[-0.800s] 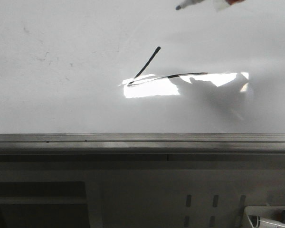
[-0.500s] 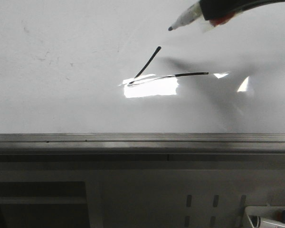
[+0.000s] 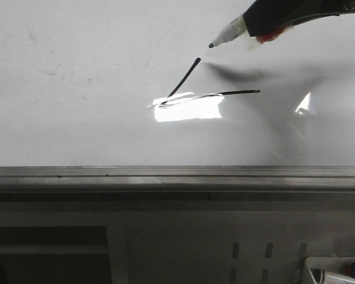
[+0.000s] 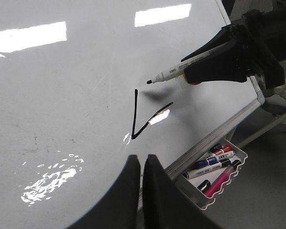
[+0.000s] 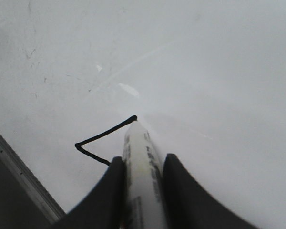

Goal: Write number 4 on whiteboard

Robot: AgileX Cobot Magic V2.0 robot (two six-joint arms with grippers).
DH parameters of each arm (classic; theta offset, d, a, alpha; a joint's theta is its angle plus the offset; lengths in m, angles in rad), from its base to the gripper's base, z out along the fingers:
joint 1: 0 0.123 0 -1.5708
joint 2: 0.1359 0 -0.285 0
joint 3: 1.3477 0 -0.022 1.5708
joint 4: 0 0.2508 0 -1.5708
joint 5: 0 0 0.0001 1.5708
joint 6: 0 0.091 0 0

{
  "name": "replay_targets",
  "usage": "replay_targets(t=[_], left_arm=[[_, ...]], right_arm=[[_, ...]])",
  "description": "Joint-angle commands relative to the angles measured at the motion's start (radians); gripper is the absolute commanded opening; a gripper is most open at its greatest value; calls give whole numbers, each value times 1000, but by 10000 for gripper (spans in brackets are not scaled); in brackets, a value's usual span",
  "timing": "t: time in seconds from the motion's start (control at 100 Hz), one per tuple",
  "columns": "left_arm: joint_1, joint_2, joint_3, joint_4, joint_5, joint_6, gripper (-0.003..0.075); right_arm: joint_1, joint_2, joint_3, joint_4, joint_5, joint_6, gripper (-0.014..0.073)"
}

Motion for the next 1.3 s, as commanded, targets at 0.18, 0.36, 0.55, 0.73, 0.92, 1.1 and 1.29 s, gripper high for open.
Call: replay_targets(t=[0.18,0.36,0.55,0.73,0.92,1.1,1.29], left_arm=[[2,0,-26,-52,-13,3,-20],[2,0,-26,-52,-13,3,-20],[2,0,-26,-52,-13,3,-20],[2,0,-26,-52,-13,5,-20],[2,0,-26,-54,-13,7,-20],[2,0,-26,-54,-13,7,-20],[2,0,-26,-54,-12,7,-20]], right_arm=[[2,-11,-35,11,-52,-10,-54],[2,5,-35,11,-50,-10,-54],[2,22,-48,11,-57,-10,-54],[2,49,-64,11,-55,-10,-54],[2,70,-65,11,-51,-10,-54],[0,73,-65,11,-59,-10,-54],[0,73,-63,5,-42,-10,-53]])
